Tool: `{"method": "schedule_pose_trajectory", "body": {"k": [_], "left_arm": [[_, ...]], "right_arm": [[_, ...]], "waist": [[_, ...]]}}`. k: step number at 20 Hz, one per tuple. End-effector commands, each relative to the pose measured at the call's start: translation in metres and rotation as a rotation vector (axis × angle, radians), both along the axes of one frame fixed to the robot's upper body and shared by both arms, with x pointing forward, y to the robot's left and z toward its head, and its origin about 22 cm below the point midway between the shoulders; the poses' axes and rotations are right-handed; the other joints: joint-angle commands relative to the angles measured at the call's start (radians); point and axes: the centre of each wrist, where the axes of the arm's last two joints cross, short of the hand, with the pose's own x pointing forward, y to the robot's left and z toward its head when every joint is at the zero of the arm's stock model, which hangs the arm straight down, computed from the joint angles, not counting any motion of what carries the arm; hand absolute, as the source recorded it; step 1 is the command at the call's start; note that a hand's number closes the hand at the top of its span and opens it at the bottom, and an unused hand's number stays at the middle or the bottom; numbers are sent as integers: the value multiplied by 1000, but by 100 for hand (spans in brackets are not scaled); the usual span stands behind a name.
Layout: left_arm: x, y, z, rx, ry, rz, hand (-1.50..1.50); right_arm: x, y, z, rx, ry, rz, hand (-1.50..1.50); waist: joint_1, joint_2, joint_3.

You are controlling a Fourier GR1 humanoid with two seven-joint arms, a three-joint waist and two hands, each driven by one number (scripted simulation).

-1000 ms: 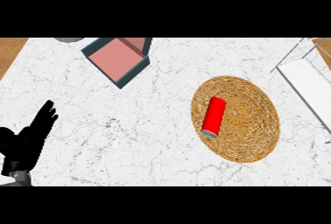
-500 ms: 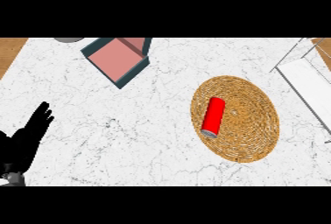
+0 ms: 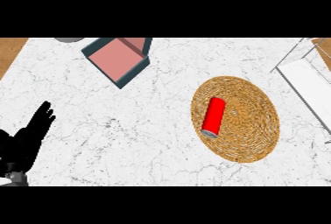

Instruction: Pick the cupcake from the placemat and place it in the tiered shelf

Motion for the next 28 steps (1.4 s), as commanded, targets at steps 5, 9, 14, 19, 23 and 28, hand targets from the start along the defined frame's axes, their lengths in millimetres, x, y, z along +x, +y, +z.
{"method": "schedule_pose_trajectory", "body": {"k": [5, 9, 14, 19, 23, 28], "left_arm": [[-10, 8, -3, 13, 17, 25, 0], [-2, 5, 2, 14, 4, 20, 0], [-3, -5, -4, 13, 2, 33, 0], [-4, 11, 8, 11, 13, 42, 0], [-9, 16, 8, 12, 38, 55, 0], [-20, 16, -5, 9, 44, 87, 0]], "right_arm": [[-25, 8, 13, 124, -258, 59, -150], [-58, 0, 31, 113, -379, 73, -150], [-107, 29, 75, 51, -498, 86, -150], [-178, 40, 87, 40, -508, -17, -150], [-217, 53, 89, 36, -482, -77, -150], [-255, 50, 98, 30, -454, -50, -150]], "waist": [[-8, -3, 1], [-15, -4, 1], [-20, -9, 1], [-38, -15, 0], [-55, -24, 0], [-93, -43, -3]]}}
